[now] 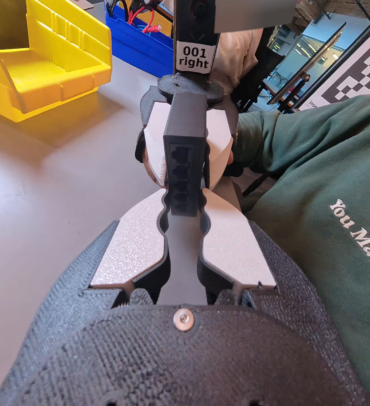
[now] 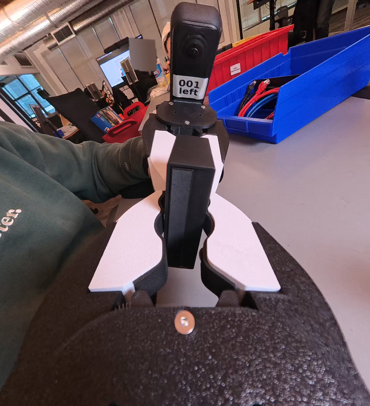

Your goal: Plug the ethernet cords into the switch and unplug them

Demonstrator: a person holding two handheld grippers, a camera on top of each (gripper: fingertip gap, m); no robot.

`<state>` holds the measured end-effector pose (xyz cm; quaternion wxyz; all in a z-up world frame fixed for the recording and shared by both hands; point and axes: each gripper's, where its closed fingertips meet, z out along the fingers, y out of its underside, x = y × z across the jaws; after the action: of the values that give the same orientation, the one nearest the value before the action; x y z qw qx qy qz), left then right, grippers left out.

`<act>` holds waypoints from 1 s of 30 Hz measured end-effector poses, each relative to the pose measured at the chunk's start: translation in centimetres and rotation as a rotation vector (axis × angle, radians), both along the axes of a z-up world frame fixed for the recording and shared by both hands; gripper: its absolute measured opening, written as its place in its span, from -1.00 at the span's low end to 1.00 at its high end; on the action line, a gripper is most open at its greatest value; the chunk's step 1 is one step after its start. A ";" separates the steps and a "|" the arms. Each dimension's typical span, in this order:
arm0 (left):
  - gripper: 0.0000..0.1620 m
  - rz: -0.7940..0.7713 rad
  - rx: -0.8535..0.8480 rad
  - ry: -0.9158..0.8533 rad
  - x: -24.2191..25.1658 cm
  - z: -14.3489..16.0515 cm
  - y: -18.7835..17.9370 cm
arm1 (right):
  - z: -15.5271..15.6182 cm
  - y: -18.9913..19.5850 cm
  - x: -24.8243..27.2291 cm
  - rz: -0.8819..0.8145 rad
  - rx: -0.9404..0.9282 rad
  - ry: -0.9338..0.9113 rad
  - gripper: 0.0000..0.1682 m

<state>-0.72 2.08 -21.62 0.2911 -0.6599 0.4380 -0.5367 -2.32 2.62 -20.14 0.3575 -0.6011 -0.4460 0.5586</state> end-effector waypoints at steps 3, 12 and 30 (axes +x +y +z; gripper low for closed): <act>-0.69 -0.004 -0.017 -0.006 0.0 0.0 0.0 | 0.0 0.0 0.0 -0.005 0.004 -0.003 -0.62; -0.69 -0.001 0.009 0.016 0.1 -0.1 -0.1 | 0.1 0.0 0.2 -0.004 0.032 -0.008 -0.63; -0.68 -0.024 0.516 0.042 0.9 1.4 -2.1 | 2.6 -2.7 0.8 0.071 0.424 0.145 -0.65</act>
<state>0.21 -0.01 -20.21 0.4342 -0.5696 0.5740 -0.3969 -1.51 -0.03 -17.58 0.4871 -0.4544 -0.5476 0.5063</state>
